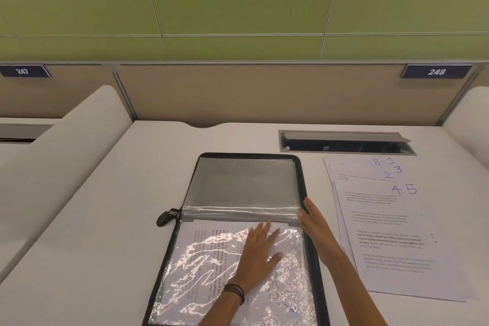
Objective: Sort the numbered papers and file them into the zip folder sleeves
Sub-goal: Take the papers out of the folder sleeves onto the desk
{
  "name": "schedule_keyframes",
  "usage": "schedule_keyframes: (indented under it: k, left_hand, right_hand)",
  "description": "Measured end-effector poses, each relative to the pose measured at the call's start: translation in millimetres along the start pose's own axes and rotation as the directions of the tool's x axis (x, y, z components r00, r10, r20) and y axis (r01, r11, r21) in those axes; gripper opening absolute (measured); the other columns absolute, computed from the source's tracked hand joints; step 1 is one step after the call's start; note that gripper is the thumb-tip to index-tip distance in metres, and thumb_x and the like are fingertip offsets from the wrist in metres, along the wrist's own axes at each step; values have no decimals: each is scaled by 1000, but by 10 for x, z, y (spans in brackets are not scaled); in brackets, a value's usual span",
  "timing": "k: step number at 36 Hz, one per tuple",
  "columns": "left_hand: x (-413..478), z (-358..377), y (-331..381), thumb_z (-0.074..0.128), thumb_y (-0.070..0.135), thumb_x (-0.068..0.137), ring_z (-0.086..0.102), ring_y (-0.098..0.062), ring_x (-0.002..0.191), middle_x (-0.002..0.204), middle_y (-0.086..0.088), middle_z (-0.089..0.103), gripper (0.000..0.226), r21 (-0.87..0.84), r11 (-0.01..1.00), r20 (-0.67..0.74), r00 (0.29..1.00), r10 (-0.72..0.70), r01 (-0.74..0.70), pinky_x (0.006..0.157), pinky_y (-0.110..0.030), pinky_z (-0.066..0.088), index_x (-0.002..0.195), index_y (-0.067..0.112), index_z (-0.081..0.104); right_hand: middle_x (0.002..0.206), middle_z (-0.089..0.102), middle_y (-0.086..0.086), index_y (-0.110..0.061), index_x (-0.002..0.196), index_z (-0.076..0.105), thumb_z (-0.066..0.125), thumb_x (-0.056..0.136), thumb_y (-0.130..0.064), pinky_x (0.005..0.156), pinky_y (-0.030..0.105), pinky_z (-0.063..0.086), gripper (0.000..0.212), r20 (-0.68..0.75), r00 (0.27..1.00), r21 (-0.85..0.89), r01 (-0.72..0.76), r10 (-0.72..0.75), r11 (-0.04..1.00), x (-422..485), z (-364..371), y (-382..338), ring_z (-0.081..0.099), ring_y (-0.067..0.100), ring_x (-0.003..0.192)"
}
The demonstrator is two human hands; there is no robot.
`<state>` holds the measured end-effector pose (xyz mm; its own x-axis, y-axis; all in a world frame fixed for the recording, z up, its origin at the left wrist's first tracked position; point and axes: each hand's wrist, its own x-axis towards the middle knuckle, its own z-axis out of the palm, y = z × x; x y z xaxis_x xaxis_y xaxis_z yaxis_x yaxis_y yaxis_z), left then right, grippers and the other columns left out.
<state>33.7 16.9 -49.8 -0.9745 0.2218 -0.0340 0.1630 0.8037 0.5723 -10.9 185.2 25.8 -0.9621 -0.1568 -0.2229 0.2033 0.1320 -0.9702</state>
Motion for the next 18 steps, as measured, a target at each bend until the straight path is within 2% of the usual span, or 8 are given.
schedule_keyframes:
  k: [2,5,7,9,12,15,16,18]
  left_hand:
    - [-3,23,-31,13,72,85,-20,-6,142,153,20,-14,53,0,1000,-14,1000,11,-11,117,-36,-15,135,58,3]
    - [-6,53,-49,11,75,84,-19,-7,143,155,17,-13,55,1,1000,-22,1000,13,-13,118,-39,-12,135,58,3]
    - [-7,61,-51,7,79,81,-17,-8,143,156,16,-12,58,7,1000,-24,1000,11,-11,118,-39,-11,135,58,3]
    - [-7,58,-50,5,81,80,-17,-8,144,156,15,-12,58,11,1000,-30,999,12,-12,118,-39,-11,134,60,3]
    - [-8,32,-31,4,82,78,-16,-7,143,154,15,-11,59,22,1000,-38,999,16,-15,117,-37,-14,132,59,5]
    - [-9,26,-12,6,82,78,-16,-7,142,153,15,-11,68,44,999,-46,999,15,-13,114,-35,-18,138,50,7]
    - [-13,30,-10,7,81,78,-16,-7,142,154,15,-10,72,49,999,-50,999,16,-14,114,-34,-17,141,47,8]
    - [-20,35,-9,9,81,79,-15,-8,143,155,13,-7,76,55,998,-48,999,23,-21,116,-35,-15,143,42,9]
  right_hand:
    - [144,24,-20,-32,147,20,53,45,-91,110,35,27,122,-25,1000,1,-5,5,1000,-16,-15,55,27,6,132]
    - [144,31,-15,-27,145,27,54,55,-85,107,33,30,110,-38,999,21,0,0,1000,-57,-49,164,32,9,133]
    - [139,44,-8,-22,140,36,60,45,-87,102,29,39,118,-65,998,77,-2,7,997,-61,-79,263,44,14,127]
    - [124,57,-4,-17,129,48,68,36,-84,86,20,51,117,-101,995,157,-9,25,988,-72,-107,334,56,15,114]
    - [109,65,-6,-18,113,59,73,44,-75,73,15,52,91,-152,988,183,3,25,983,-123,-118,408,63,15,101]
    - [106,67,-3,-15,109,61,65,84,-33,74,15,52,31,-143,989,156,-6,29,988,-180,-110,463,63,19,104]
    - [106,67,-2,-15,109,62,60,89,-22,74,14,51,21,-147,989,140,-5,25,990,-190,-114,496,63,18,103]
    - [106,67,-3,-15,109,62,57,92,-15,75,12,50,18,-159,987,109,-4,21,994,-205,-113,544,63,14,100]
